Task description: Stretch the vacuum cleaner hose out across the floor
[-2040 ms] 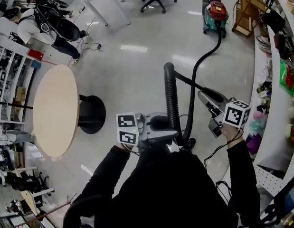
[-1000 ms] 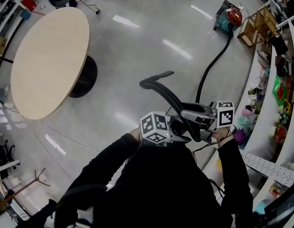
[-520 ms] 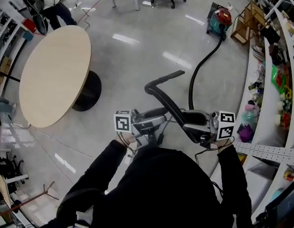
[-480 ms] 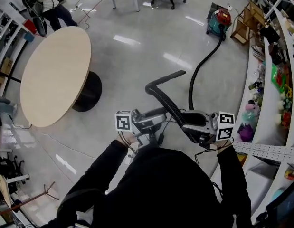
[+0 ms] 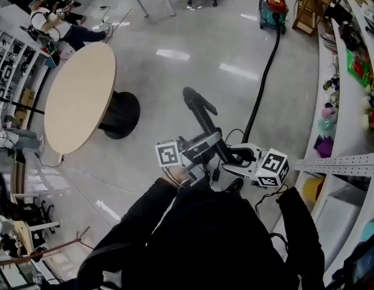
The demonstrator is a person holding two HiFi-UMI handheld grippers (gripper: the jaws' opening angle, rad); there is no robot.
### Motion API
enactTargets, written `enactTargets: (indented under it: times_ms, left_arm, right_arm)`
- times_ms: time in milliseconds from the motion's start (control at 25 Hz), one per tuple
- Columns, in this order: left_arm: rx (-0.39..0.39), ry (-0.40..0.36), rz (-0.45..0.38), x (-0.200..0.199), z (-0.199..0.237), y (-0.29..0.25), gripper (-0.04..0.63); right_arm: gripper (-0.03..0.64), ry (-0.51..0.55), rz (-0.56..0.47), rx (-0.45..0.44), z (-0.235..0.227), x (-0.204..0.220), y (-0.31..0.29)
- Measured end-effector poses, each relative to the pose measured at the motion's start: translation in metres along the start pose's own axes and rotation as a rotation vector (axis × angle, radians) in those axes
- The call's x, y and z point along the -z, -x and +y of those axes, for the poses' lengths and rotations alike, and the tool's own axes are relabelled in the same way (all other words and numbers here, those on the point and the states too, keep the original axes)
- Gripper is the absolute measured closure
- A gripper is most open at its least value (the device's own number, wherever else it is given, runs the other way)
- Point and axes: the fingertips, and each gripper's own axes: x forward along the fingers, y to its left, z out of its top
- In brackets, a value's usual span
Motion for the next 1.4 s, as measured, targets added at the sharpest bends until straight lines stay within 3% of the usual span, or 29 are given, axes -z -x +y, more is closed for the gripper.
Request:
enactTargets:
  times_ms: [120, 240, 360, 480, 720, 1040, 1120, 1320, 1400]
  left_arm:
    - [-0.027, -0.072, 0.044, 0.030, -0.011, -0.006, 0.403]
    - [-0.003, -0.127, 0.068, 0.041, -0.030, -0.004, 0.405]
    - [-0.001, -0.196, 0.118, 0.051, -0.042, 0.000, 0.405]
    - [0.008, -0.266, 0.203, 0.073, -0.051, 0.000, 0.405]
    - [0.081, -0.389, 0.377, 0.119, -0.064, 0.024, 0.405]
    - [0.156, -0.517, 0.560, 0.155, -0.060, 0.078, 0.403]
    - [0.163, -0.556, 0.613, 0.160, -0.058, 0.094, 0.403]
    - [0.149, -0.643, 0.738, 0.181, -0.049, 0.127, 0.388]
    - [0.135, -0.624, 0.771, 0.194, -0.045, 0.142, 0.356]
  right_arm:
    - [0.388, -0.073, -0.029, -0.063, 0.016, 0.016, 0.029]
    - [0.379, -0.240, -0.139, -0.140, 0.018, 0.008, 0.072]
    - [0.379, -0.370, -0.251, 0.001, -0.013, -0.016, 0.109]
    - [0.379, -0.387, -0.280, 0.103, -0.023, -0.051, 0.120]
    - [0.363, -0.426, -0.193, 0.042, 0.020, -0.109, 0.040]
    - [0.336, -0.448, 0.214, 0.074, 0.063, -0.052, -0.084]
    - [0.362, -0.441, 0.234, 0.083, 0.073, -0.043, -0.099]
    - [0.424, -0.382, 0.162, 0.087, 0.100, -0.029, -0.110]
    - [0.430, -0.324, 0.148, 0.079, 0.114, -0.018, -0.108]
